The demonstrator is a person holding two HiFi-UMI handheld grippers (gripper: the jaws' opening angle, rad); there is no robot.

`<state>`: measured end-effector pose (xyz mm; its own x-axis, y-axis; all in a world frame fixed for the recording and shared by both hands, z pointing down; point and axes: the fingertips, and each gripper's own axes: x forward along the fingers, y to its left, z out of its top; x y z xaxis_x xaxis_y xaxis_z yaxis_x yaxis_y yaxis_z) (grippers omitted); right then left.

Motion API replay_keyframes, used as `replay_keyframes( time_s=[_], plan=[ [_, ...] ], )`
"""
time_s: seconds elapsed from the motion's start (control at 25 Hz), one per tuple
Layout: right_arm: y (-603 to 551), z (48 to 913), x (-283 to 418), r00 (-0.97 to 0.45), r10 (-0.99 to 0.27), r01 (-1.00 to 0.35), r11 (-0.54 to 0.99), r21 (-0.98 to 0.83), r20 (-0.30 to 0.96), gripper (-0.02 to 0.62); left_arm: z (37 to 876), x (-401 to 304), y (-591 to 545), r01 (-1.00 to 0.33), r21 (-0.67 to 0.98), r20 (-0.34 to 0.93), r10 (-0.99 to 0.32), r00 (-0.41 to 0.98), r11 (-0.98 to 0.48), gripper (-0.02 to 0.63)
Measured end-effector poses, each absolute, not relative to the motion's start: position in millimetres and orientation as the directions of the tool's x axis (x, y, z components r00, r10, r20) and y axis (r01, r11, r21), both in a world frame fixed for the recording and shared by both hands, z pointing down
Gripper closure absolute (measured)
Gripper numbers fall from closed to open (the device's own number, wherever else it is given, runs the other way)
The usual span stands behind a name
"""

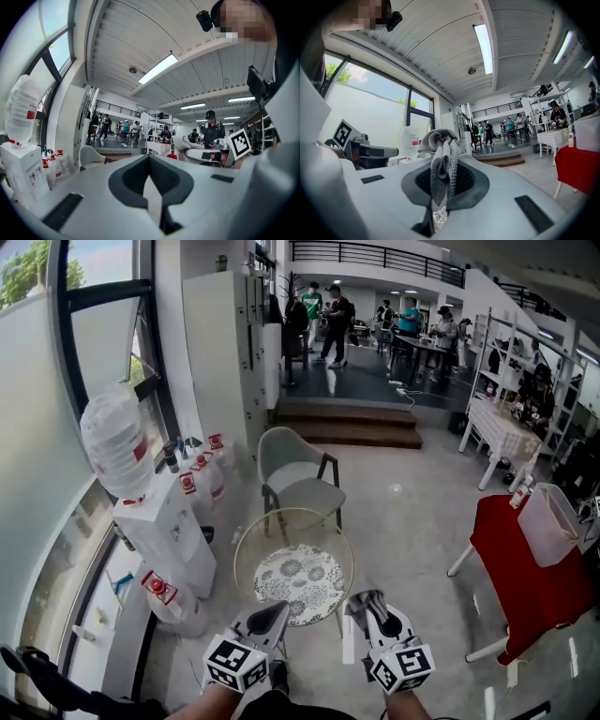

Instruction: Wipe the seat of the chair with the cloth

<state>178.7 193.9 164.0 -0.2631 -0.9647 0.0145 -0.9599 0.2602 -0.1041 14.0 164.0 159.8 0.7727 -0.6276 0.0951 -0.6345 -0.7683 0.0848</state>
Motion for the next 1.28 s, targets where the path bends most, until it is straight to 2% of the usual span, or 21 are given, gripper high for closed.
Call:
replay_keyframes(
  time_s=[0.4,0.88,1.28],
  plan=[
    [70.1,160.8,157.1,-0.246,-0.968,-0.964,0.241,-0.108,0.037,0.574,155.2,-2.9,43.1,-0.608,0.069,0.104,-0.6,0.793,-0.791,0.6],
    [-22.2,169.2,123.7,-0.264,-0.96,-0.963,0.257,-0.084,0.089,0.574,164.3,-21.0,-39.1,-0.587,0.092,0.09,-0.58,0.81,-0.805,0.599],
    [-66.6,193.2,156.1,-0.309,-0.942,-0.948,0.294,-0.118,0.131,0.574,189.7,7.5,-69.5,-0.633,0.152,0.134,-0.619,0.774,-0.759,0.6]
  ],
)
